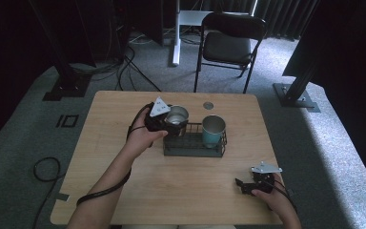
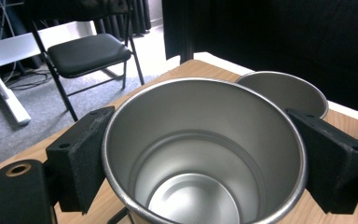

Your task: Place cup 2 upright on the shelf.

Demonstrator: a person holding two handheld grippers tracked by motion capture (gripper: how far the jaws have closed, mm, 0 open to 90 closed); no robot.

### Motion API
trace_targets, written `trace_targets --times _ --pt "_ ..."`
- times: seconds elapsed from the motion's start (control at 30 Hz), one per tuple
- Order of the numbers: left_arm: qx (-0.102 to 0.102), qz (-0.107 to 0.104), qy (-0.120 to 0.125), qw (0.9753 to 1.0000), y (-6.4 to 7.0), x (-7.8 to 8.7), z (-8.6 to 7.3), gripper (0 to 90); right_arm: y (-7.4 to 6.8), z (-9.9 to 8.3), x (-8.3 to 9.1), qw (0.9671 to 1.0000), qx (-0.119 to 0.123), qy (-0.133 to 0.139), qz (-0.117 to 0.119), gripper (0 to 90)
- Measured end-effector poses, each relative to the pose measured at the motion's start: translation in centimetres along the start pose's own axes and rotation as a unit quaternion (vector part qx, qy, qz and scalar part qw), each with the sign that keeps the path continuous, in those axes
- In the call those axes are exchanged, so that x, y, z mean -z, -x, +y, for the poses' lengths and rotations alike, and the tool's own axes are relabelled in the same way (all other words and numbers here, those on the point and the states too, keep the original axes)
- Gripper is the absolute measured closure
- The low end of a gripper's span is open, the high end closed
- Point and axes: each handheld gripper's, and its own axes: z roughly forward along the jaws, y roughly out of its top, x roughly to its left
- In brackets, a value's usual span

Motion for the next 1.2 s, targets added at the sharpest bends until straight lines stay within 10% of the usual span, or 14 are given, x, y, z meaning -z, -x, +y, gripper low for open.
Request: trace_targets --times 1.2 --pt "0.008 -0.010 -0.052 0.9986 0.8 -4.7 -5.1 13.7 0.0 0.0 0.0 1.0000 -0.001 -0.001 0.001 11.8"
